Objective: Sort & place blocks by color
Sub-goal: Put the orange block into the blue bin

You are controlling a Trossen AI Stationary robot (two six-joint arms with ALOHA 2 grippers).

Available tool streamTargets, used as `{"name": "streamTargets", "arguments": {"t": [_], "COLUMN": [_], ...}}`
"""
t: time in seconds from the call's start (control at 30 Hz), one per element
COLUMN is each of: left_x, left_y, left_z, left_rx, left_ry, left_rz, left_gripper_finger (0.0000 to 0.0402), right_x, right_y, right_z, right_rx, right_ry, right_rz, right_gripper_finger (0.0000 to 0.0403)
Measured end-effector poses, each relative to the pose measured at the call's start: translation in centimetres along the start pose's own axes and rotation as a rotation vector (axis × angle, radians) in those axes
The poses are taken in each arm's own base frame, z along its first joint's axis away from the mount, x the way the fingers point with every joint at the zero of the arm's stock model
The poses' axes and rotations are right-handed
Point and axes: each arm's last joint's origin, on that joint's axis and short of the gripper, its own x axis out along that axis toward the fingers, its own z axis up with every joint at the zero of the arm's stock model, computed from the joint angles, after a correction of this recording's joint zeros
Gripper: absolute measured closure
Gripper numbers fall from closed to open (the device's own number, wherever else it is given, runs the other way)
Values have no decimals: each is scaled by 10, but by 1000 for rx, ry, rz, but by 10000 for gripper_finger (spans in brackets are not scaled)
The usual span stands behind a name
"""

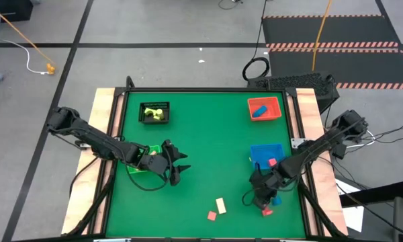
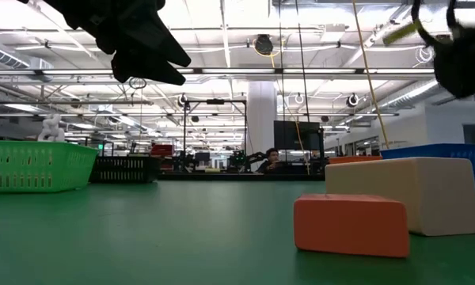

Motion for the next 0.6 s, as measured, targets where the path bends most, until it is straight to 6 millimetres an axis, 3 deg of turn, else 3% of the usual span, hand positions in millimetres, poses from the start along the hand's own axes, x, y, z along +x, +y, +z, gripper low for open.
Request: {"name": "streamTargets", "arguments": {"t": [0.27,0.47,0.6], "left_x": [0,0,0], "left_y": [0,0,0], "left_z": [0,0,0], "left_rx": [-4,-5,-6], "left_ry": [0,0,0], "left_rz": [0,0,0], "left_gripper_finger": [183,183,183], "right_x": [-47,-82,-99], "right_y": [17,11,2], "right_z": [11,21,27], "right_rx": [-239,-352,-351], "right_ry": [-421,-719,-789], "right_rz": [220,199,166], "right_gripper_finger": [287,287,287]}}
